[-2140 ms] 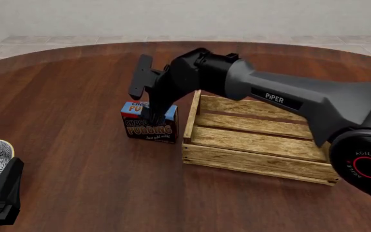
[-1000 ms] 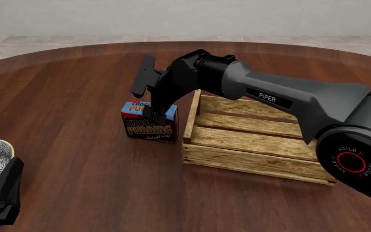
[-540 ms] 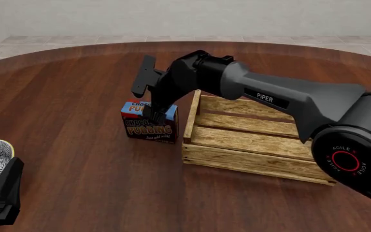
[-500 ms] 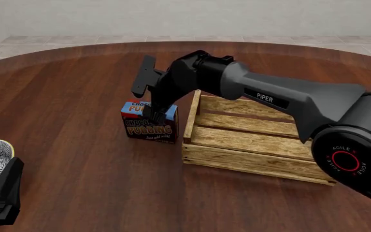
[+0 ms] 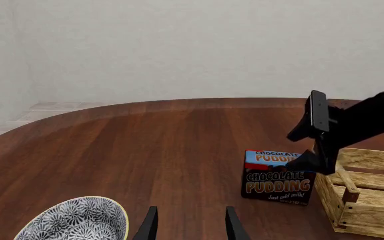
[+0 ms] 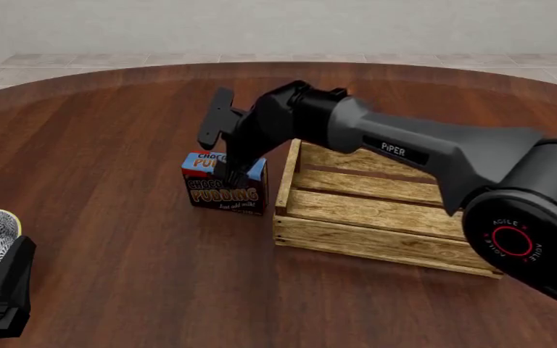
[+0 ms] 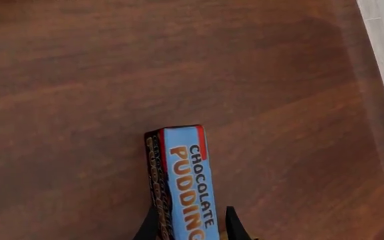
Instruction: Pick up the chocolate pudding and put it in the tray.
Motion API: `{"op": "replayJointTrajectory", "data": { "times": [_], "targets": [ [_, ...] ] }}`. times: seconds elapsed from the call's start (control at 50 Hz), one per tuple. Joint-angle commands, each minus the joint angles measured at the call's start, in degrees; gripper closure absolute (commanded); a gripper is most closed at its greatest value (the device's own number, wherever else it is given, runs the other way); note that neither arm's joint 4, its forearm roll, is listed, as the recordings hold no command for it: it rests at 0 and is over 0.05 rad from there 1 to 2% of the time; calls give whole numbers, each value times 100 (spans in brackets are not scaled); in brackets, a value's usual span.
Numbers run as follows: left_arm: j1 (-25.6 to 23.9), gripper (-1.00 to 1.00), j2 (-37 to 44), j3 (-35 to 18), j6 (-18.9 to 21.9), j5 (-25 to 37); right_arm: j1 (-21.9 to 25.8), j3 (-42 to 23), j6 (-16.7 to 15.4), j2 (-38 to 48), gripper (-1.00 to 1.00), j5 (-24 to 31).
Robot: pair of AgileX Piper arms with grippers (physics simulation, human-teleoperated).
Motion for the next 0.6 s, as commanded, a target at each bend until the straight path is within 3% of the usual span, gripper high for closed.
{"op": "replayJointTrajectory", "data": {
  "times": [0.02, 0.6],
  "targets": [
    [0, -100, 0, 0, 0, 0, 17, 60, 43, 28, -100, -68],
    [0, -100, 0, 0, 0, 0, -29, 10, 108, 85, -100, -77]
  ]
}}
